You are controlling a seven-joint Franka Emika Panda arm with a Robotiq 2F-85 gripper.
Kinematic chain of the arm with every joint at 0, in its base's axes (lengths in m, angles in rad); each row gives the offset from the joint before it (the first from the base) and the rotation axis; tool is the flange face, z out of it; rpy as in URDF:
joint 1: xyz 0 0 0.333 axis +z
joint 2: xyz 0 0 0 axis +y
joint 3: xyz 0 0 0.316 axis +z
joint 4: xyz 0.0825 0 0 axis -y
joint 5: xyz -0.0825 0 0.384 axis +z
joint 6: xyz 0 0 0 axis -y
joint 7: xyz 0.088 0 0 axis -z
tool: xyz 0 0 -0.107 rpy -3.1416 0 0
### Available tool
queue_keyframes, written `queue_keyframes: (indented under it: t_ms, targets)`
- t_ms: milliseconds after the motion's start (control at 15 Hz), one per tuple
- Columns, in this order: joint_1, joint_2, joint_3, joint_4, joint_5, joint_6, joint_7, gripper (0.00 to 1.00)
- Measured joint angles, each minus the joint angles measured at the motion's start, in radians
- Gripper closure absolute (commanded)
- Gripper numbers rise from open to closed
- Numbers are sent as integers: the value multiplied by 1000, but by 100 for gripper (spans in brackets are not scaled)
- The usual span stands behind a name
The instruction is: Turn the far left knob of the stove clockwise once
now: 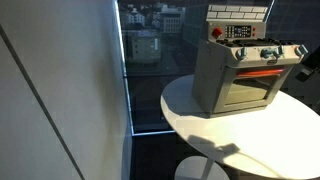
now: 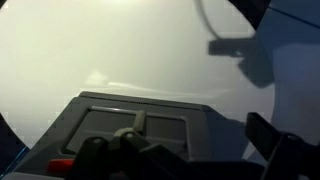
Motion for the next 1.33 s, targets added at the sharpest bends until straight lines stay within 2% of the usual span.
queue_keyframes:
  t_ms: [867, 1333]
  targets:
    - [0, 1, -5, 8, 0, 19, 0, 0]
    - [-1, 38, -22, 90, 0, 66, 8, 0]
